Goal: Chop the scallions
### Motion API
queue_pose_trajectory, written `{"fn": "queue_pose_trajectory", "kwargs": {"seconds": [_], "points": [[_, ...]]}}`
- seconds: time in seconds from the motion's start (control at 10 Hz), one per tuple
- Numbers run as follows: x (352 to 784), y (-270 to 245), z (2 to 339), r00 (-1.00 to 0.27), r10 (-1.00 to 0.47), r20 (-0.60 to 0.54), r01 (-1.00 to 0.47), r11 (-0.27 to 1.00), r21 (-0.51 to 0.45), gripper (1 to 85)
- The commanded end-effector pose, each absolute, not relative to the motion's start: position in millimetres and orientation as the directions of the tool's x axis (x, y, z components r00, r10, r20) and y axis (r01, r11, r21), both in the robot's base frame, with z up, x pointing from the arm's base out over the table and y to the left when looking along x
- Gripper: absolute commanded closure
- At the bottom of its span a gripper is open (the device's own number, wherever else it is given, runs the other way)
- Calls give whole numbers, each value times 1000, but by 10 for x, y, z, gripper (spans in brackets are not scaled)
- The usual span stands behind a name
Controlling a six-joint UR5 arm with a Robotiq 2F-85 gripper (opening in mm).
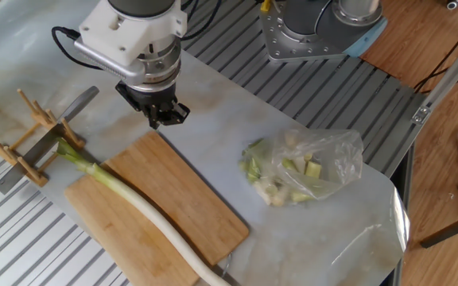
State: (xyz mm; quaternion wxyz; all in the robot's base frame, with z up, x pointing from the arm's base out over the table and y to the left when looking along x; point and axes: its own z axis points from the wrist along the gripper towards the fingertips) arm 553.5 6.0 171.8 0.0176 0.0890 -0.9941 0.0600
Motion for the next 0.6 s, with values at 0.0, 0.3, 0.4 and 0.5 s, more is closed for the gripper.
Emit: {"fn": "queue_pose_trajectory", "kwargs": {"seconds": [0.0, 0.3, 0.4, 0.5], "points": [[5468, 191, 1726, -984, -169, 63, -173, 983, -64, 843], [5522, 144, 1727, -996, -77, 37, -80, 993, -90, 843], [5470, 124, 1731, -995, -81, 58, -86, 992, -95, 843], [5446, 156, 1730, -996, -68, 65, -74, 994, -83, 843]]}}
